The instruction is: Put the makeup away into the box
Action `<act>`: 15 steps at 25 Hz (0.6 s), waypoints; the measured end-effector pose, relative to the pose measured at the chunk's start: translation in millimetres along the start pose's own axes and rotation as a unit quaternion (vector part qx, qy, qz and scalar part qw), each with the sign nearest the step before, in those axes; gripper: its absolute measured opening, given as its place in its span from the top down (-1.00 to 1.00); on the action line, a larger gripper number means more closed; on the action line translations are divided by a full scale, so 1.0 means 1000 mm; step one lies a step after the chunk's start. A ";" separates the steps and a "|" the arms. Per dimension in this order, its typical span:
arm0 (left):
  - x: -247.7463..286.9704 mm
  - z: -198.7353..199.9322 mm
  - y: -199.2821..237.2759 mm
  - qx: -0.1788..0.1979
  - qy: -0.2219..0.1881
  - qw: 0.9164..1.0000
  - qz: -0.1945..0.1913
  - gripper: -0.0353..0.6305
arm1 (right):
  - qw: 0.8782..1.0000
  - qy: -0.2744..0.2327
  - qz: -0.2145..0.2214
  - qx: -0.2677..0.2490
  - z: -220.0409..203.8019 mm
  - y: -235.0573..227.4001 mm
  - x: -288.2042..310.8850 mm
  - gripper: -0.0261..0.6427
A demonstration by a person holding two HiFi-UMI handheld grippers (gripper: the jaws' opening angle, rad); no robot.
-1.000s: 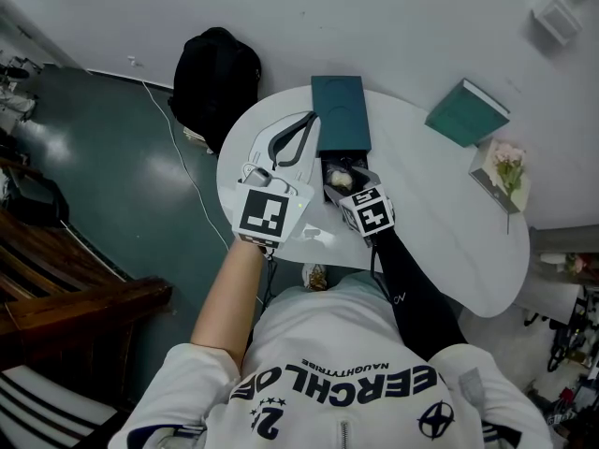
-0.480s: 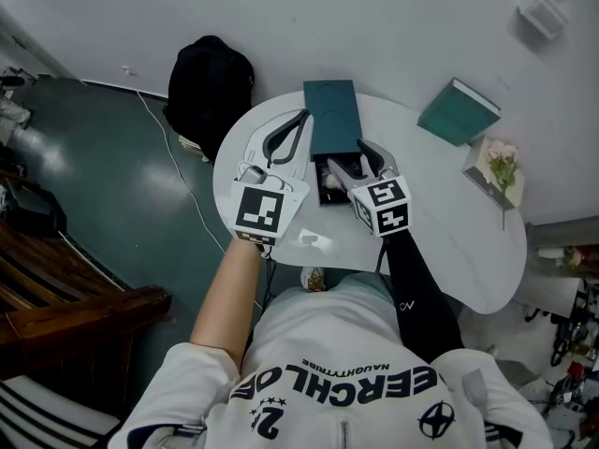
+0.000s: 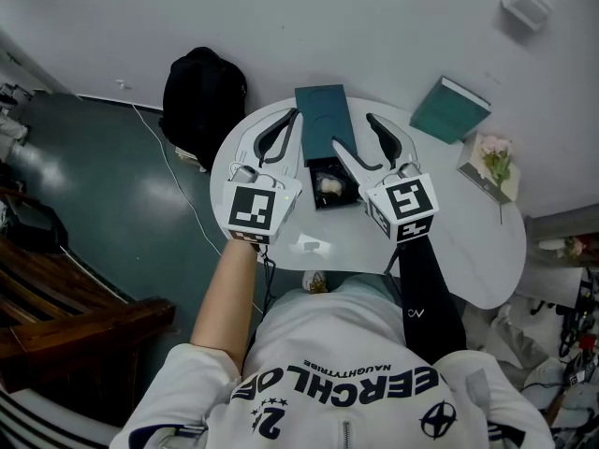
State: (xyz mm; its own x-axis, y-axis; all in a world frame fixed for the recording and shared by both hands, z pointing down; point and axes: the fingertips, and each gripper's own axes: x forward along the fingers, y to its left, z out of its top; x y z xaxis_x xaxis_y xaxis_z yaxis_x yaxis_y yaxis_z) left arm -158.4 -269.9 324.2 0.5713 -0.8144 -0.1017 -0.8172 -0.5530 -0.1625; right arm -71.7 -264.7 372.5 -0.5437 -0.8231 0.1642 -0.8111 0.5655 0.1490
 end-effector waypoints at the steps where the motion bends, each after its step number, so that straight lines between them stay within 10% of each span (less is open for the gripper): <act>1: 0.001 0.001 -0.001 0.001 0.000 1.000 -0.001 0.89 | 1.000 -0.002 -0.003 -0.001 0.001 -0.002 -0.002 -0.04; 15: 0.006 0.011 -0.034 0.001 -0.003 1.000 -0.026 0.89 | 0.999 -0.012 -0.045 0.000 0.000 -0.021 -0.039 0.12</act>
State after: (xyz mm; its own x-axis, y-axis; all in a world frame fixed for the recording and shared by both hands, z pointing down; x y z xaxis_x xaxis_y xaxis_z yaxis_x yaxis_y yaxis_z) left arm -126.3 -254.0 318.1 0.6137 -0.7834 -0.0988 -0.7861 -0.5945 -0.1692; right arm -33.4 -244.7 363.3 -0.4732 -0.8718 0.1267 -0.8571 0.4888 0.1624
